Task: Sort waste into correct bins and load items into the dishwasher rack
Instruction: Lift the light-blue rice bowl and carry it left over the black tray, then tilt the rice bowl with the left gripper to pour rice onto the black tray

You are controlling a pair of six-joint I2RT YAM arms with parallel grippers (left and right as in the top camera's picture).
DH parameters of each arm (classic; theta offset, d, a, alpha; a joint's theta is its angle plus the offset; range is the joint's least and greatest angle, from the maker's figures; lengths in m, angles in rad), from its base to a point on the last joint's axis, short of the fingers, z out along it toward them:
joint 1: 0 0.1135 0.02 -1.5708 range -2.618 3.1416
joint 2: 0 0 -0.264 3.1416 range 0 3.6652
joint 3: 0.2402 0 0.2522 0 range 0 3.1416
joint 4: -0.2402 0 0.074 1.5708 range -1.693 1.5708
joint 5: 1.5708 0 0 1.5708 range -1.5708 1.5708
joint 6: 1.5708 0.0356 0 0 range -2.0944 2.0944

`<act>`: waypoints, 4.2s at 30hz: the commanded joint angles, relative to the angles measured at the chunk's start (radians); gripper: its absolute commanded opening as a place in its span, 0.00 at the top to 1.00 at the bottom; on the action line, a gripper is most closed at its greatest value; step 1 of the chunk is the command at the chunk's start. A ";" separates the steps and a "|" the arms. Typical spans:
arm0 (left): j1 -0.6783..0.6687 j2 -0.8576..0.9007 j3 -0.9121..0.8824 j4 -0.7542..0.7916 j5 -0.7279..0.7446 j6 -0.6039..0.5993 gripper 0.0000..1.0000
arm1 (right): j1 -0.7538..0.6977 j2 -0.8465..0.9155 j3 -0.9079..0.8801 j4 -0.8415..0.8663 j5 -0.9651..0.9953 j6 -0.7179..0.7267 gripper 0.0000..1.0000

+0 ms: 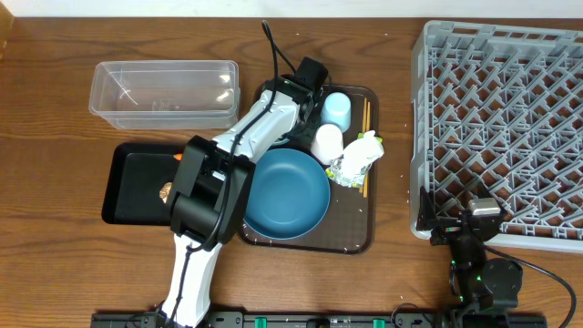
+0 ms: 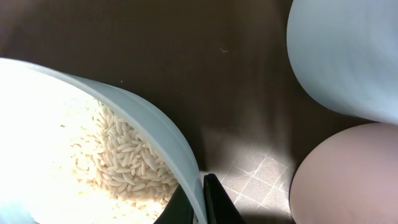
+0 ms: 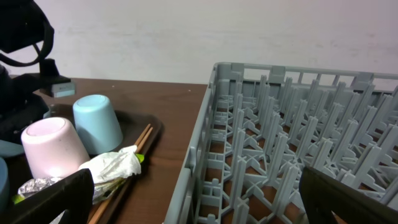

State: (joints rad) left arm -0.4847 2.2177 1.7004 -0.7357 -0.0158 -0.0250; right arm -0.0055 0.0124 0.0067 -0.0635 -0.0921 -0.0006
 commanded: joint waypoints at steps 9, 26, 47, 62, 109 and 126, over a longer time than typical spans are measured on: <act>-0.022 -0.097 -0.005 -0.010 0.003 -0.005 0.94 | -0.006 -0.006 -0.001 -0.004 0.006 0.011 0.01; -0.093 -0.173 -0.002 -0.045 -0.105 0.005 0.94 | -0.006 -0.006 -0.001 -0.004 0.006 0.011 0.01; 0.009 -0.389 -0.002 -0.237 0.051 -0.284 0.94 | -0.006 -0.006 -0.001 -0.004 0.006 0.011 0.01; 0.212 -0.391 -0.009 -0.431 0.121 -0.330 0.94 | -0.006 -0.006 -0.001 -0.004 0.006 0.011 0.01; 0.720 -0.678 -0.647 -0.030 0.927 -0.079 0.94 | -0.006 -0.006 -0.001 -0.004 0.006 0.011 0.01; 0.918 -0.669 -0.779 0.095 1.234 0.037 0.94 | -0.006 -0.006 -0.001 -0.004 0.006 0.011 0.01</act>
State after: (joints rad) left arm 0.4110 1.5528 0.9283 -0.6453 1.0687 -0.0601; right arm -0.0055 0.0124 0.0067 -0.0635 -0.0921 -0.0006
